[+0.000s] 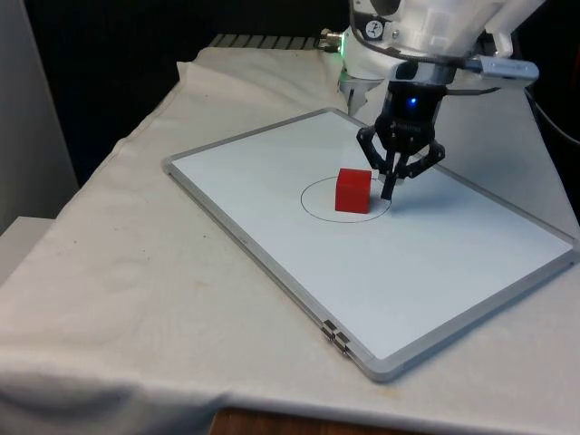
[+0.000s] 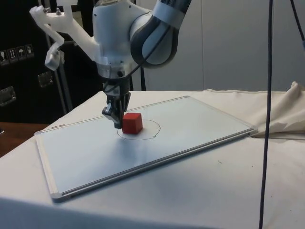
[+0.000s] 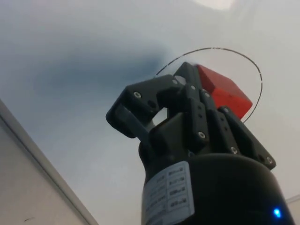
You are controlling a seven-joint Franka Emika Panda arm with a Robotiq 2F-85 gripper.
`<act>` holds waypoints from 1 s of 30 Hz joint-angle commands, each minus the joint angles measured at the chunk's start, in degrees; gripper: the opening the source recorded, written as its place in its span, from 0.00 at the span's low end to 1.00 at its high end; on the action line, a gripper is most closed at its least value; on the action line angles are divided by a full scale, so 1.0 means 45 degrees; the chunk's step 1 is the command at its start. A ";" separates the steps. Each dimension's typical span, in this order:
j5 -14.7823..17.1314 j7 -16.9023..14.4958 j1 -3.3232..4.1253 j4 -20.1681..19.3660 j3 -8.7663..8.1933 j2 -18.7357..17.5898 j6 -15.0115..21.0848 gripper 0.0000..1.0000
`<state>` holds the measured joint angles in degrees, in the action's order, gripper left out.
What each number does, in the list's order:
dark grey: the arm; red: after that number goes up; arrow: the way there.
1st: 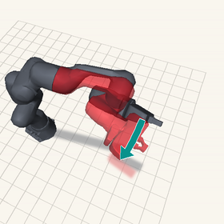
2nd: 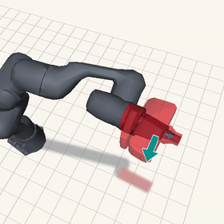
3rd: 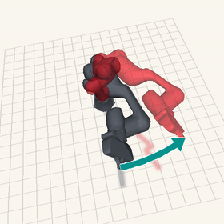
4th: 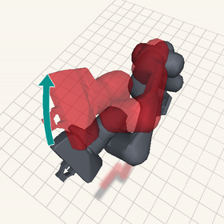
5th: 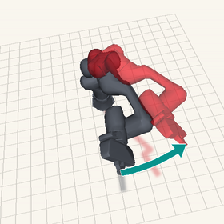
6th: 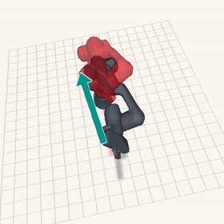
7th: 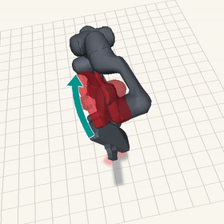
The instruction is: Push the cube into the marked area.
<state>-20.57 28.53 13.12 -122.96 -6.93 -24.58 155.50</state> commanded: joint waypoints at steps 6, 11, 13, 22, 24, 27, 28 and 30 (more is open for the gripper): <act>-0.0064 0.0522 0.0102 0.0025 -0.0013 0.0267 -0.0051 0.00; -0.0076 0.0929 0.0127 0.0013 0.0000 0.0598 -0.0229 0.00; -0.0064 0.1057 0.0127 0.0025 0.0013 0.0726 -0.0344 0.00; -0.0051 0.1617 0.0153 0.0038 0.0038 0.1286 -0.0777 0.00; -0.0051 0.1681 0.0153 0.0051 0.0038 0.1350 -0.0840 0.00; -0.0038 0.1923 0.0153 0.0064 0.0051 0.1604 -0.1070 0.00; -0.0038 0.1986 0.0153 0.0076 0.0051 0.1681 -0.1133 0.00; -0.0038 0.2114 0.0153 0.0089 0.0064 0.1783 -0.1235 0.00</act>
<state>-20.57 37.59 13.58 -122.67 -6.42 -16.67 150.34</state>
